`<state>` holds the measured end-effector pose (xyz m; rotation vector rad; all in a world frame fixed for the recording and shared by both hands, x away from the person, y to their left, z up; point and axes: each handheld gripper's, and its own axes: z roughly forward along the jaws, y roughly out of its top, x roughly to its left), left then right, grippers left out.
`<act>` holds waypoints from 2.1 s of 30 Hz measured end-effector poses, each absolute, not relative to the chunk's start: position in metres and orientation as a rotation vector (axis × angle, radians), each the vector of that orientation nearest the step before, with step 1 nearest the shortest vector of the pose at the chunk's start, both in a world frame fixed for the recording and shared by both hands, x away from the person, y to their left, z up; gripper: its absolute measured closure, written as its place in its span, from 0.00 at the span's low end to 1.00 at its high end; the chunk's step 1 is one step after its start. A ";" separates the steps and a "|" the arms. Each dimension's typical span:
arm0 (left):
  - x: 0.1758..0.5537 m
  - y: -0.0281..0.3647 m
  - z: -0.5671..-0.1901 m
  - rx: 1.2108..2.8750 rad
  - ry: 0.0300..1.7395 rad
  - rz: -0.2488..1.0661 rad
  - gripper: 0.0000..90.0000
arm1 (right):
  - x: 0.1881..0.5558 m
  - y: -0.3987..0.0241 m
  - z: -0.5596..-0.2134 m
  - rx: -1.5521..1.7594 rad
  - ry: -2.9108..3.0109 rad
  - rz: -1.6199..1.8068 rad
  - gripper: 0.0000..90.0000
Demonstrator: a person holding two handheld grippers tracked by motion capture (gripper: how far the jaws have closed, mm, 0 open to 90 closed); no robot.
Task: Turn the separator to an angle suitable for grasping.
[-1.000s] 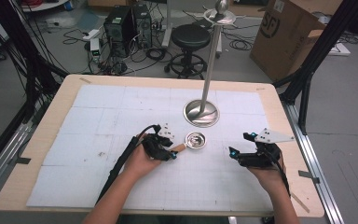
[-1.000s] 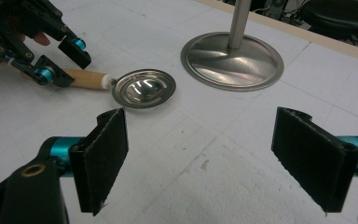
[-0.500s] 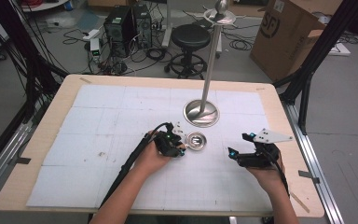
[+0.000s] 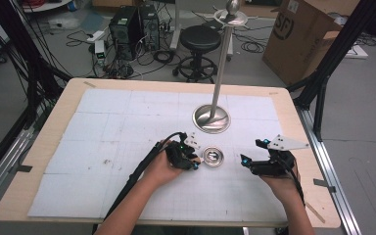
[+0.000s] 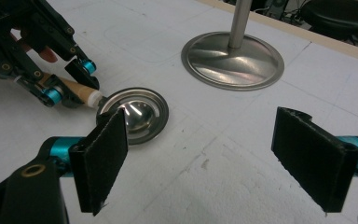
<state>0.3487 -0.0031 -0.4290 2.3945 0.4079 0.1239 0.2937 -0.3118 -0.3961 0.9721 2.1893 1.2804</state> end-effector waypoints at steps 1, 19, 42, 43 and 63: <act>0.347 -0.005 -0.429 2.395 0.400 0.116 0.76 | 0.293 -0.312 -0.396 0.975 2.189 1.279 0.20; 0.328 -0.052 -0.437 2.357 0.279 -0.011 0.74 | 0.293 -0.311 -0.395 0.961 2.192 1.286 0.19; 0.333 0.059 -0.412 2.195 0.447 0.037 0.43 | 0.291 -0.312 -0.397 0.971 2.200 1.266 0.20; 0.332 0.067 -0.411 2.181 0.461 0.049 0.42 | 0.291 -0.312 -0.398 0.972 2.204 1.265 0.20; 0.328 0.181 -0.397 1.975 0.631 0.178 0.19 | 0.295 -0.312 -0.401 0.976 2.214 1.249 0.20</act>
